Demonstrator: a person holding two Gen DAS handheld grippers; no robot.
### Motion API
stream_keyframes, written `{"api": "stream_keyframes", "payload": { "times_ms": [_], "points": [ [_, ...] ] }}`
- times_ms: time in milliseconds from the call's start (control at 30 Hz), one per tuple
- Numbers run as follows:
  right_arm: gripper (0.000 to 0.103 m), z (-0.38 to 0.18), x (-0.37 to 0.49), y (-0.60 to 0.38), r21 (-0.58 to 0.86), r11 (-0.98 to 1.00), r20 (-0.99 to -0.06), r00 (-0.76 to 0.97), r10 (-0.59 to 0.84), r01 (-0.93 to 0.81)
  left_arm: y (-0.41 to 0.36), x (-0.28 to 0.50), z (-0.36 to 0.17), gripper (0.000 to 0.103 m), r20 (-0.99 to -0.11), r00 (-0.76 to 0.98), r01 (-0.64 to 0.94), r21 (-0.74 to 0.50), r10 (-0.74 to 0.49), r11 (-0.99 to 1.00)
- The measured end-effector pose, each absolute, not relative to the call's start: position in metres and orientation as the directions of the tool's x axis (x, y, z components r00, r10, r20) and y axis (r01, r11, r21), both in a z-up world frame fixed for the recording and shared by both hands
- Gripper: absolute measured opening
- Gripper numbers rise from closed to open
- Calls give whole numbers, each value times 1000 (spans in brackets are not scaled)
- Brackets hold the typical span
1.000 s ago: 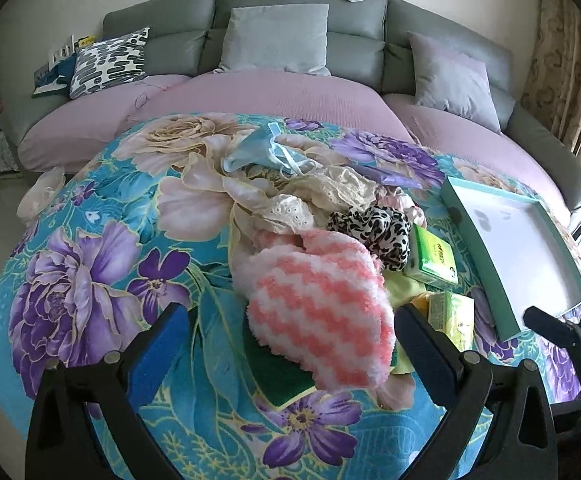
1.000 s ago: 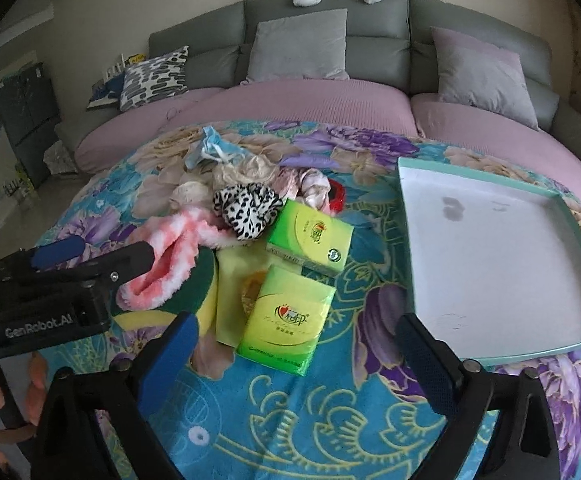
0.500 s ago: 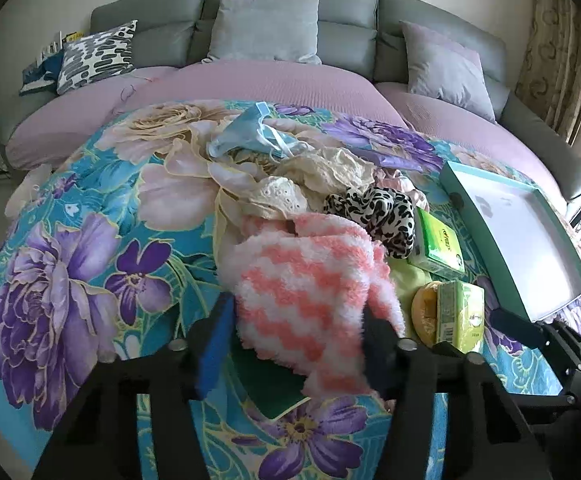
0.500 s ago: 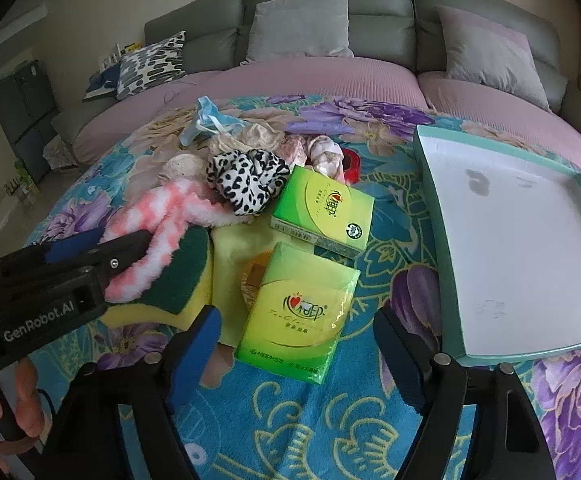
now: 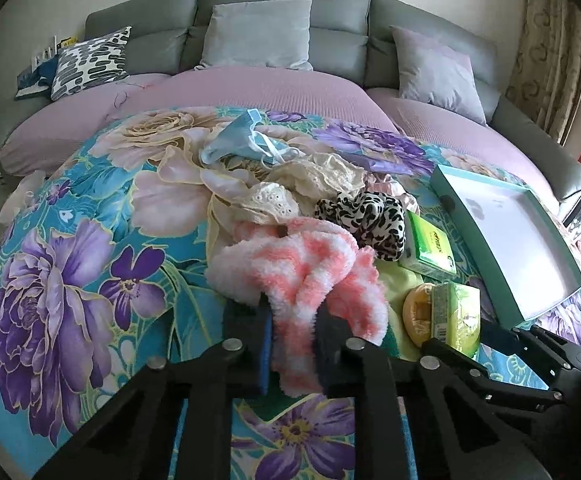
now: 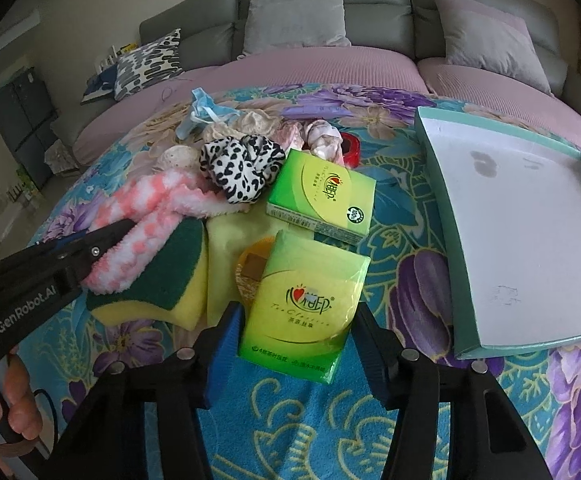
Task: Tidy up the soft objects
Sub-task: 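Grasp the green tissue pack with the right tool while the left tool grasps the pink-white fluffy towel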
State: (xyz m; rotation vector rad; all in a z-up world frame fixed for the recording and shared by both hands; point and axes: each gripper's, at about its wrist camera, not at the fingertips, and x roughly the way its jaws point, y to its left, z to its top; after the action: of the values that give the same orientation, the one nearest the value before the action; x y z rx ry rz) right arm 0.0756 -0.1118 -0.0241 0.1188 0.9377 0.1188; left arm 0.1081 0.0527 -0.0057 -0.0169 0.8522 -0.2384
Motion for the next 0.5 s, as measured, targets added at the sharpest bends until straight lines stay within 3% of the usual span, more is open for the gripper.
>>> {"api": "stream_keyframes", "payload": {
  "times_ms": [500],
  "points": [
    [55,1,64,-120,187,981,-740,649,175,-52,63,86,49,14,-633,750,192,-69,-192,979]
  ]
}}
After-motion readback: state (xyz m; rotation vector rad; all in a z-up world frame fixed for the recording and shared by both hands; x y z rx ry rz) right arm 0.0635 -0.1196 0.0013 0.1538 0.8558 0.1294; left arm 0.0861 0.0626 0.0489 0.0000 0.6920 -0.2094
